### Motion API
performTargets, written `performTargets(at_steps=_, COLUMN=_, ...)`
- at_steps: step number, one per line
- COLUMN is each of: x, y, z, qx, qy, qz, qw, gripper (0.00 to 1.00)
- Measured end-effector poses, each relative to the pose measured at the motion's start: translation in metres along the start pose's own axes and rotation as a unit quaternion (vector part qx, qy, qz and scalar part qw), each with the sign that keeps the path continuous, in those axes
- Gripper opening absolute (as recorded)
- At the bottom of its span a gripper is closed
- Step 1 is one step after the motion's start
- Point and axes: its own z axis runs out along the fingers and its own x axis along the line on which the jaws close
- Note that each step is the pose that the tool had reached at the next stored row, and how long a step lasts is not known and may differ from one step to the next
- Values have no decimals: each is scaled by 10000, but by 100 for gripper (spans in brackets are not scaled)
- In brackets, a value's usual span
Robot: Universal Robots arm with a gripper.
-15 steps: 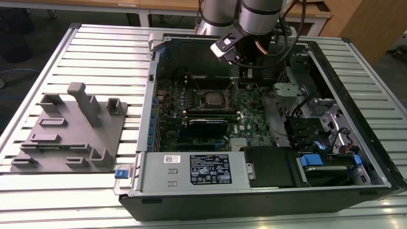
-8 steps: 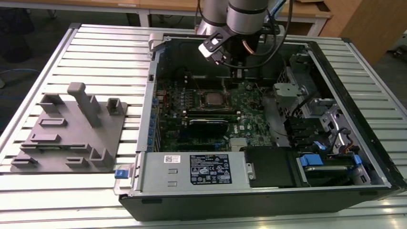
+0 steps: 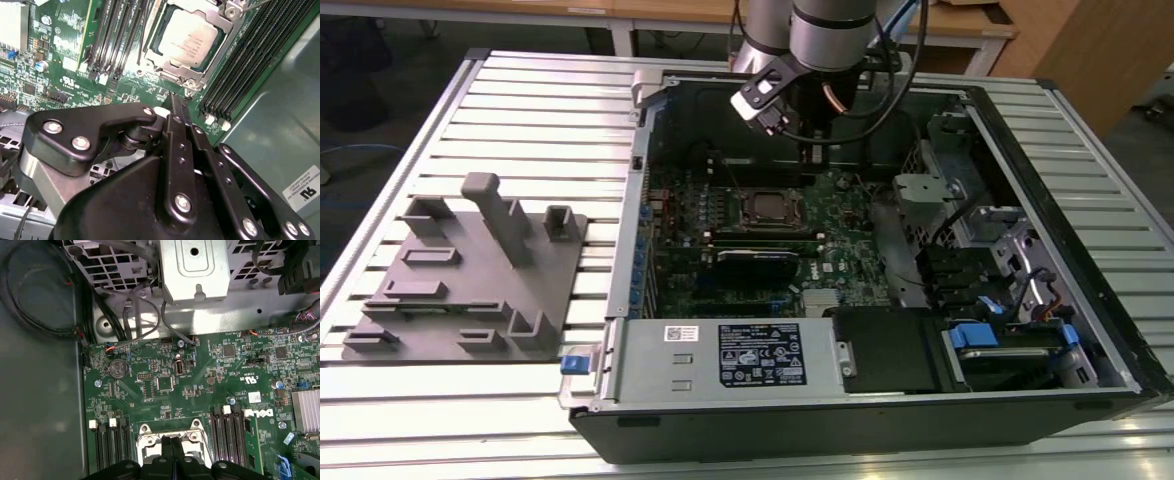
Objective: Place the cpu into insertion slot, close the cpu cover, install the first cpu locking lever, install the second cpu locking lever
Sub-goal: 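Close the cpu cover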
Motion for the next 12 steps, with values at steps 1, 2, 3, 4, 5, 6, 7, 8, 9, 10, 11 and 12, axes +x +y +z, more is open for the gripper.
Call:
performTargets(at_steps=1, x=0, y=0, z=0, qx=4, qy=-1, qz=1, qw=10000, gripper=10)
performTargets(at_steps=2, x=0, y=0, z=2, qx=31, qy=-3, qz=1, qw=10000, gripper=10)
performTargets(at_steps=3, x=0, y=0, z=3, qx=84, qy=-10, qz=1, qw=10000, gripper=10)
performTargets(at_steps=4, x=0, y=0, z=4, qx=145, qy=-17, qz=1, qw=9999, gripper=10)
performTargets(at_steps=5, x=0, y=0, z=5, qx=202, qy=-22, qz=0, qw=9998, gripper=10)
performTargets(at_steps=6, x=0, y=0, z=5, qx=215, qy=-25, qz=1, qw=9998, gripper=10)
performTargets(at_steps=7, x=0, y=0, z=5, qx=215, qy=-25, qz=1, qw=9998, gripper=10)
performTargets(at_steps=8, x=0, y=0, z=5, qx=215, qy=-25, qz=1, qw=9998, gripper=10)
performTargets(at_steps=9, x=0, y=0, z=5, qx=215, qy=-25, qz=1, qw=9998, gripper=10)
performTargets(at_steps=10, x=0, y=0, z=5, qx=215, qy=-25, qz=2, qw=9998, gripper=10)
performTargets(at_steps=11, x=0, y=0, z=5, qx=215, qy=-25, qz=2, qw=9998, gripper=10)
performTargets(at_steps=12, x=0, y=0, z=6, qx=215, qy=-25, qz=2, qw=9998, gripper=10)
